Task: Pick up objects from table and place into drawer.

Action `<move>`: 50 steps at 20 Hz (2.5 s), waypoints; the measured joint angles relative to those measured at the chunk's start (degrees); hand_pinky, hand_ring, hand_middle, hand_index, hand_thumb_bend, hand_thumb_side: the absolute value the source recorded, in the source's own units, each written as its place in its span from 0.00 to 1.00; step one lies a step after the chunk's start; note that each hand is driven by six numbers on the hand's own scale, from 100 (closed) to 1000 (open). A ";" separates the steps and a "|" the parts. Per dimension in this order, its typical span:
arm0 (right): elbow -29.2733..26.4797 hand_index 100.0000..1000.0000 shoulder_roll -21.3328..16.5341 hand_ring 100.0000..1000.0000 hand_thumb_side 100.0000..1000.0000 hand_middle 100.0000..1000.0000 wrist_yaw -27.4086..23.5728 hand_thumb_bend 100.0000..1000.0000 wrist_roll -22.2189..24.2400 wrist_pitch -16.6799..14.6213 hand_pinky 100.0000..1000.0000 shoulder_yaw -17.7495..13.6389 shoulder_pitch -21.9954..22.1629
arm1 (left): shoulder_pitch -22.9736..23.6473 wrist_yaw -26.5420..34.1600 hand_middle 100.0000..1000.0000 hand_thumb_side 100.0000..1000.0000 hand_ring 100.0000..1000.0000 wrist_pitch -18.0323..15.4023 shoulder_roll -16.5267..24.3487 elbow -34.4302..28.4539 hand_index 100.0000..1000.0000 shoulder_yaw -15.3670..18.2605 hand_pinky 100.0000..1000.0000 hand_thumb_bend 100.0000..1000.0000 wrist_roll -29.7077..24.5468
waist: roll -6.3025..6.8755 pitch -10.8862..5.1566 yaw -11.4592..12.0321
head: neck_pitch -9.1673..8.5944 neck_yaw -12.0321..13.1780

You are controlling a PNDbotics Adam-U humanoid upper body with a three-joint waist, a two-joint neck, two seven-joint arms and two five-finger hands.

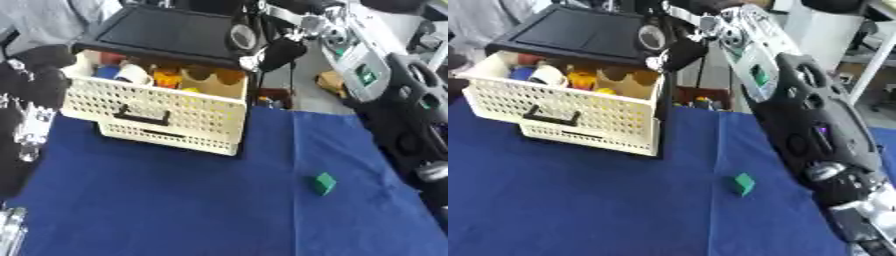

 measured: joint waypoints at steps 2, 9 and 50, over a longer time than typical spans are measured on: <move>0.56 0.65 0.17 0.34 0.35 0.32 0.29 0.00 -0.05 0.05 0.16 -0.24 -0.01 | -0.04 0.04 0.66 0.84 0.81 -0.04 0.00 0.00 0.78 -0.01 0.74 0.41 -0.04 | -0.05 0.35 0.16 | -0.08 -0.19; 1.81 0.66 1.10 0.36 0.38 0.34 1.10 0.00 -0.18 -0.12 0.17 -0.54 -0.37 | -0.52 0.17 0.66 0.84 0.81 -0.11 -0.09 0.00 0.78 -0.02 0.74 0.41 -0.17 | -0.24 0.83 0.62 | -0.54 -0.62; 2.45 0.96 2.01 0.55 0.75 0.68 1.06 0.09 3.63 -2.45 0.29 -0.88 -0.66 | -0.55 0.53 0.66 0.85 0.81 0.13 -1.00 0.00 0.78 -0.02 0.75 0.40 -0.41 | -0.35 1.21 -0.15 | -0.94 -0.55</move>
